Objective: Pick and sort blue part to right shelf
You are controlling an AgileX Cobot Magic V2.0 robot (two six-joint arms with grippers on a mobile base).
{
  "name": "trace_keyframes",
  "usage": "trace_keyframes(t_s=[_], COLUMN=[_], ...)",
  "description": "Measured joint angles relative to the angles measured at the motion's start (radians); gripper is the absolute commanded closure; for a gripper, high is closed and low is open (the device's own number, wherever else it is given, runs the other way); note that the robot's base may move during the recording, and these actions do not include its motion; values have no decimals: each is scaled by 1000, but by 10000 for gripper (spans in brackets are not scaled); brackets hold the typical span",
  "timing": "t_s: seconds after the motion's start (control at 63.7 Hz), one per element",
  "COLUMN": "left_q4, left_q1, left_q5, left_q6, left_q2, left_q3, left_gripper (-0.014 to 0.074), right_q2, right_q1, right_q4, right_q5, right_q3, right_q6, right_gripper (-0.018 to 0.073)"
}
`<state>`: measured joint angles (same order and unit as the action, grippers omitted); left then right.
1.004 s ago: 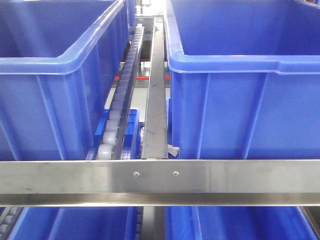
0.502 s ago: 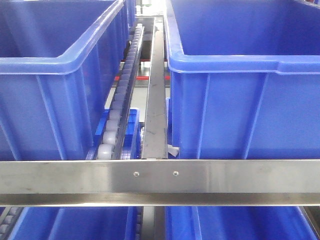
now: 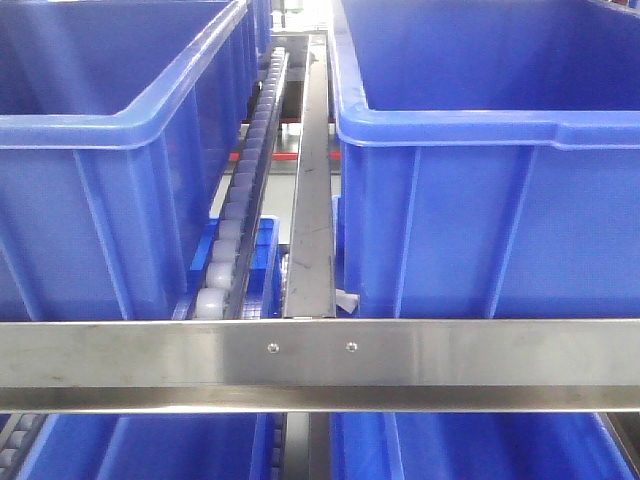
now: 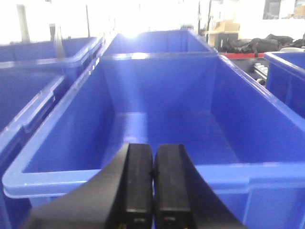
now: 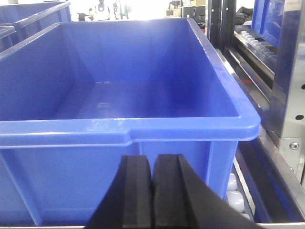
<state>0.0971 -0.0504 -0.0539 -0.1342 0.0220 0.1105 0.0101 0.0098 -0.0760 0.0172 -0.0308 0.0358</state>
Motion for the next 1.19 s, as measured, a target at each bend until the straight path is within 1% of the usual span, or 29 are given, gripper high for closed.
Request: trace_keyframes(t_s=[0.047, 0.094, 0.235, 0.329, 1.192], left_q4=[12, 14, -6, -12, -14], left_q1=[-2, -2, -2, -2, 6], left_q5=[2, 4, 33, 27, 41], left_q6=[-13, -8, 60, 78, 85], left_q2=[-22, -27, -27, -27, -27], left_q3=[-21, -40, -117, -117, -117], left_gripper=[463, 463, 463, 463, 464], right_q2=[0, 0, 0, 0, 0], right_q1=[0, 0, 0, 0, 0], right_q4=[0, 0, 0, 0, 0], right_q5=[0, 0, 0, 0, 0], right_q3=[0, 0, 0, 0, -1], right_q6=[0, 0, 0, 0, 0], right_gripper=[529, 529, 529, 529, 529])
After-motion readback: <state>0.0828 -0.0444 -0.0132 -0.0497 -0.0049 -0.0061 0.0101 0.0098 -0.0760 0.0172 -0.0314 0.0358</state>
